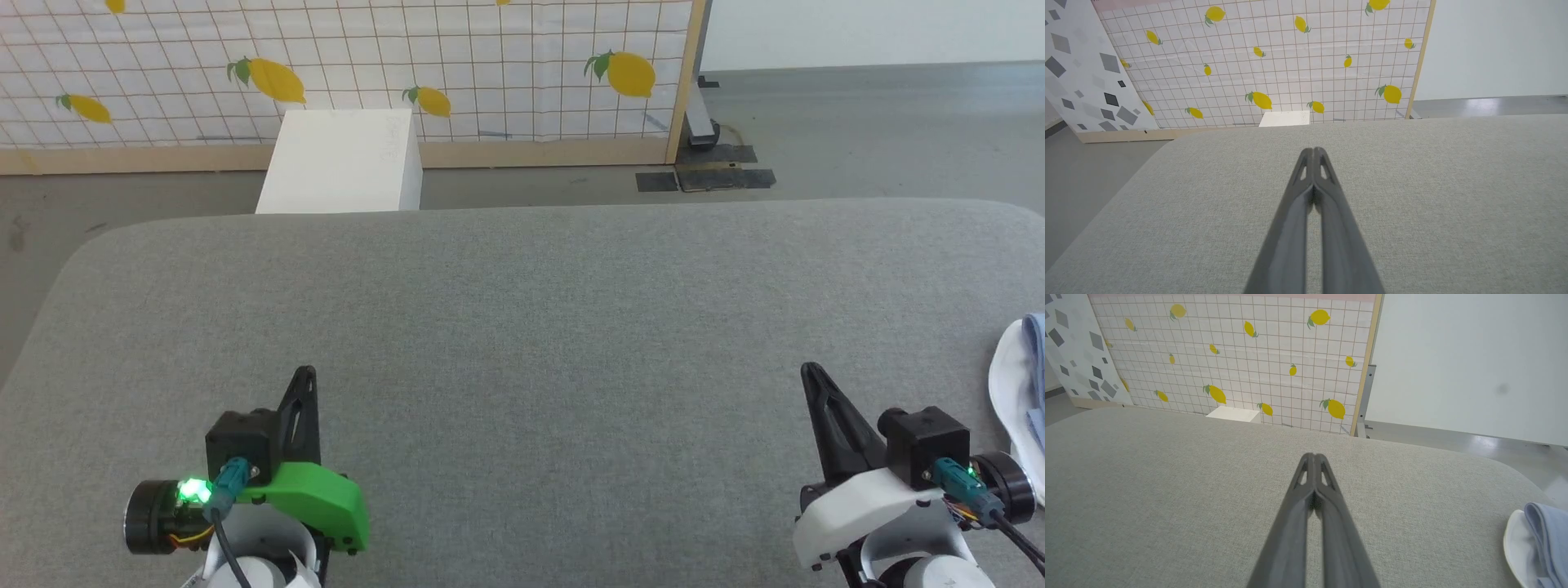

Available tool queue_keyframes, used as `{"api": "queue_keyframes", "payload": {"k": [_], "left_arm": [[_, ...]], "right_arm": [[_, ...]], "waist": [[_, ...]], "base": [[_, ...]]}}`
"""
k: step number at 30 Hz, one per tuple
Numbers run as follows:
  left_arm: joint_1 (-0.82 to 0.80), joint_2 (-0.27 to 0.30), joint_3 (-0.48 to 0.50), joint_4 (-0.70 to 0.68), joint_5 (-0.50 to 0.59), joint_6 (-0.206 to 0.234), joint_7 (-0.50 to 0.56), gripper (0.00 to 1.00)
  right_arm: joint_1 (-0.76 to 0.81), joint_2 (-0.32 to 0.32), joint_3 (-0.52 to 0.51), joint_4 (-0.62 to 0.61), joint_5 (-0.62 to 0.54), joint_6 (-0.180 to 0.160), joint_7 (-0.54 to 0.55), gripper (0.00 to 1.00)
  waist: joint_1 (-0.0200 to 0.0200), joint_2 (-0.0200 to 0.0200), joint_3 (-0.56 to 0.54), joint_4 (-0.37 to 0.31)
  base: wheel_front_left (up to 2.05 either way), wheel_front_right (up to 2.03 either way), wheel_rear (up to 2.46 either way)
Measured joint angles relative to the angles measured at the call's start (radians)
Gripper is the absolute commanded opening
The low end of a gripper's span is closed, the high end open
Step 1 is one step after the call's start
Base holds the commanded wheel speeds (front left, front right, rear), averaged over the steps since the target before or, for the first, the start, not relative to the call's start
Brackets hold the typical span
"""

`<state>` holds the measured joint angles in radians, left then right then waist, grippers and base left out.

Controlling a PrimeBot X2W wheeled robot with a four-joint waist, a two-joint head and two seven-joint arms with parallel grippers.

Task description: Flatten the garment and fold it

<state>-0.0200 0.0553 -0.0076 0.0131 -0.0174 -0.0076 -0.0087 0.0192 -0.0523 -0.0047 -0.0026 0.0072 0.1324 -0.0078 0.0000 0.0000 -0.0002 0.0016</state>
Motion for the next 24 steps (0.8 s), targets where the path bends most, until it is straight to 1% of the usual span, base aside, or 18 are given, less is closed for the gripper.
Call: {"api": "queue_keyframes", "payload": {"k": [24], "left_arm": [[0.005,0.000,0.004,-0.011,0.004,0.000,0.007,0.00]], "right_arm": [[-0.001,0.000,0.003,0.000,-0.002,0.000,0.008,0.00]], "waist": [[0.0000,0.0000,0.000,-0.002]], "base": [[0.00,0.00,0.00]]}}
